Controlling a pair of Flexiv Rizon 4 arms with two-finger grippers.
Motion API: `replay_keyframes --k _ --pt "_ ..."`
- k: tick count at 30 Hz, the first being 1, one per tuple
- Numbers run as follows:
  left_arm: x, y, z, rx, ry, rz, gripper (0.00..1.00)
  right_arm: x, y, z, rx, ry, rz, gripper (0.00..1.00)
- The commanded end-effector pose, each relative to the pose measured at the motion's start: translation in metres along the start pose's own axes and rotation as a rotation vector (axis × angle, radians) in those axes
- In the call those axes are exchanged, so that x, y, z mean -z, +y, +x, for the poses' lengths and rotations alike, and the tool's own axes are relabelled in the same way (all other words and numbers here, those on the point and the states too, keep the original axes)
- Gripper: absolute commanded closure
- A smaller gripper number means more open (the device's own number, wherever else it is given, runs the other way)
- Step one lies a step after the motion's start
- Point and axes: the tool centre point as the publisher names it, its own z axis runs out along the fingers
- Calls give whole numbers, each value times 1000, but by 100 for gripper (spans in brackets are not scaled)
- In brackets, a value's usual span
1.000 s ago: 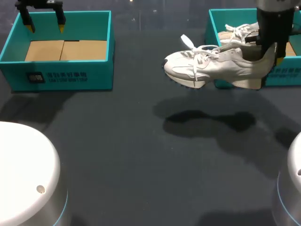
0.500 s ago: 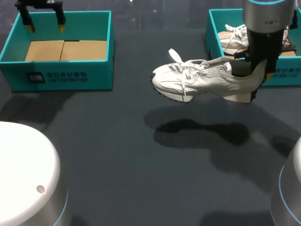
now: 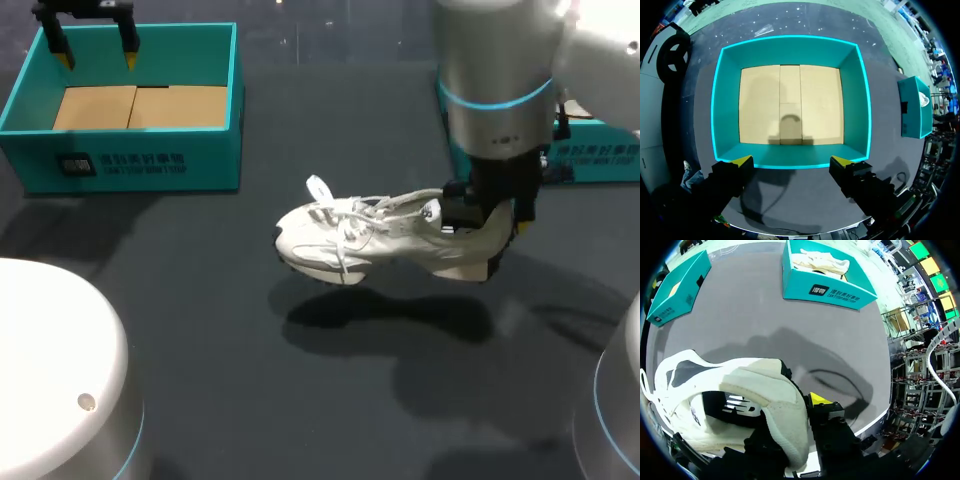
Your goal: Take the shoe out of the shoebox, open the shoe tongue, remove and reinsert the insole, then place the shoe into the shoebox
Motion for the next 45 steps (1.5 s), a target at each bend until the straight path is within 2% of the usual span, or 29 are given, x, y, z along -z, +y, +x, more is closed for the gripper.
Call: replay_keyframes --k 1,3,16,22,28,36,45 --pt "0 0 0 0 0 0 0 -13 -11 38 1 -19 0 100" --pt "0 0 0 0 0 0 0 -18 -16 48 0 -4 16 100" --pt "0 0 0 0 0 0 0 -18 -16 48 0 -4 16 100" --pt "0 0 0 0 0 0 0 -48 -28 88 -8 -11 8 100" --pt "0 0 0 0 0 0 0 -64 -33 112 12 -34 -2 100" --pt "0 0 0 0 0 0 0 -83 -34 125 26 -27 28 100" --pt "0 0 0 0 0 0 0 -105 -35 125 28 -43 46 100"
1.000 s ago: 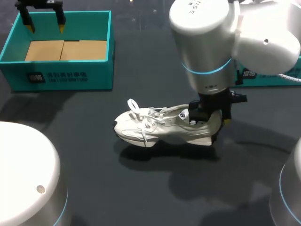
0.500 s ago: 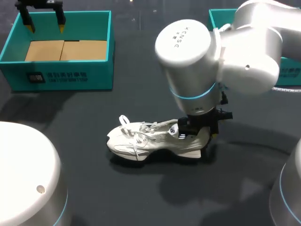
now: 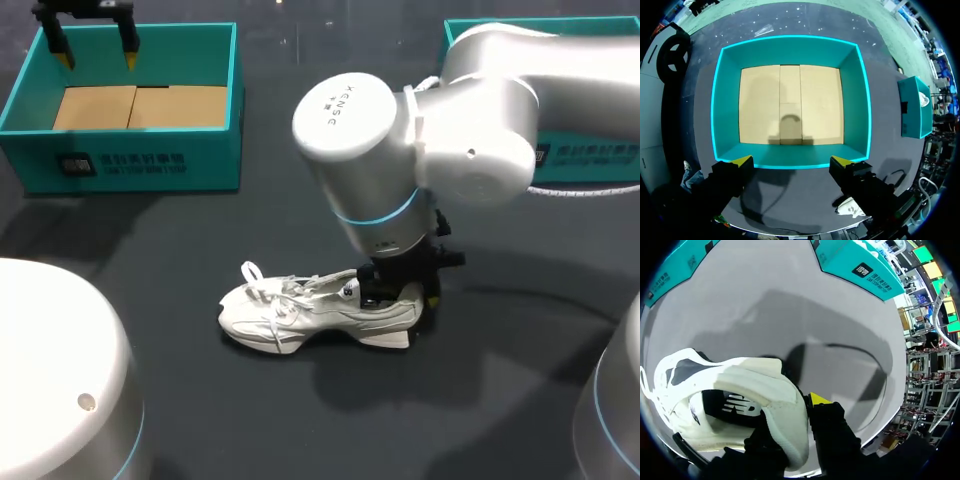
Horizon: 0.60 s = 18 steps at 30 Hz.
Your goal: Take the shoe out of the shoebox, open the shoe tongue, remove and reinsert the insole, then place the shoe into the shoebox
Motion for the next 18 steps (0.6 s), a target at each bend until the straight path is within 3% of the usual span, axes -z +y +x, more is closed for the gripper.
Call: replay_keyframes --k 1,18 --pt "0 0 0 0 0 0 0 -11 0 9 3 -6 9 100" --pt "0 0 0 0 0 0 0 -29 4 13 52 28 44 100"
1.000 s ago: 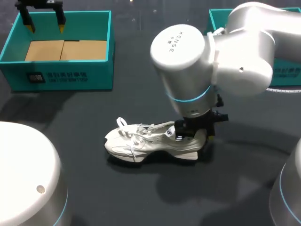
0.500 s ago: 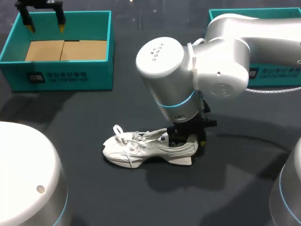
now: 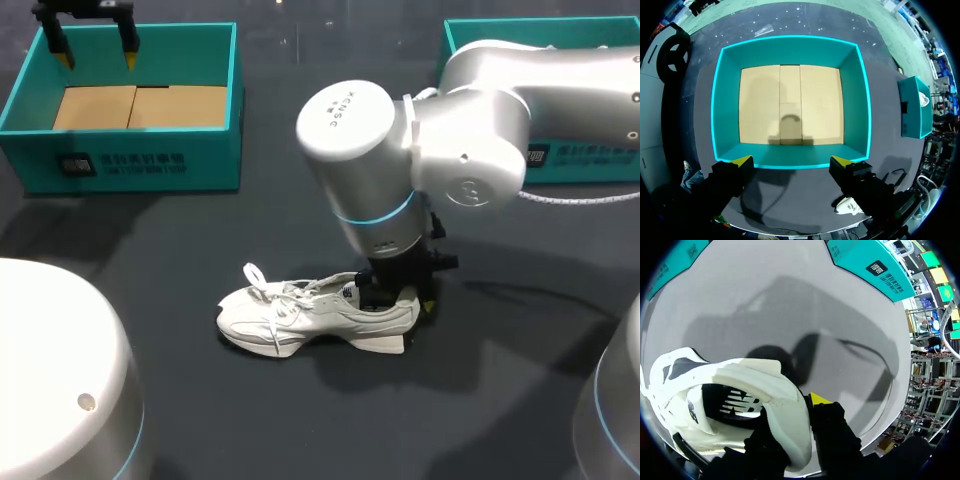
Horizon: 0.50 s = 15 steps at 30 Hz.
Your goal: Take the shoe out of the shoebox, open the shoe tongue, remove and reinsert the insole, then place the shoe into the shoebox
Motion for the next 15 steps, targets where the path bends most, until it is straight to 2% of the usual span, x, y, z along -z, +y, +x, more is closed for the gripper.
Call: replay_keyframes --k 1,2,3,4,5,6,7,8,15 --pt "0 0 0 0 0 0 0 -7 0 3 6 13 2 100" --pt "0 0 0 0 0 0 0 -7 0 3 8 18 4 93" --pt "0 0 0 0 0 0 0 -6 0 2 9 20 4 71" --pt "0 0 0 0 0 0 0 -5 0 2 11 26 4 57" --pt "0 0 0 0 0 0 0 -3 -1 1 12 33 3 50" --pt "0 0 0 0 0 0 0 -1 -1 1 13 34 3 19" --pt "0 0 0 0 0 0 0 1 -1 0 17 43 3 5" --pt "0 0 0 0 0 0 0 5 -2 -1 19 50 2 0" --pt "0 0 0 0 0 0 0 40 -4 -12 52 116 -14 0"
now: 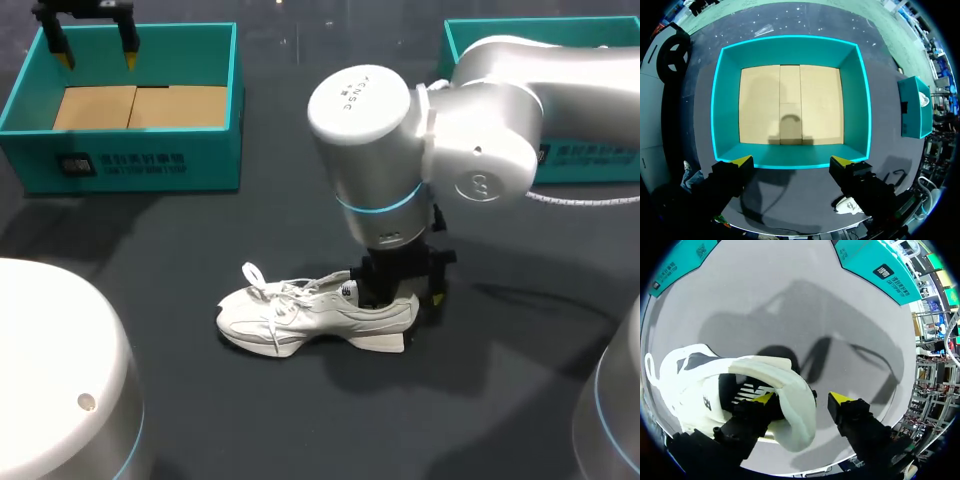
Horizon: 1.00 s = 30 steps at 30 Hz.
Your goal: Take the shoe out of the shoebox, open the shoe tongue, remove and reinsert the insole, then place the shoe into the shoebox
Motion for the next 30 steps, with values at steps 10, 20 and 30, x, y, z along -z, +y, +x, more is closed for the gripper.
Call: replay_keyframes --k 10,20,30 --pt "0 0 0 0 0 0 0 79 -11 -36 444 453 -55 0" --pt "0 0 0 0 0 0 0 79 -11 -36 444 453 -55 0" --pt "0 0 0 0 0 0 0 74 -20 -92 994 901 -360 0"
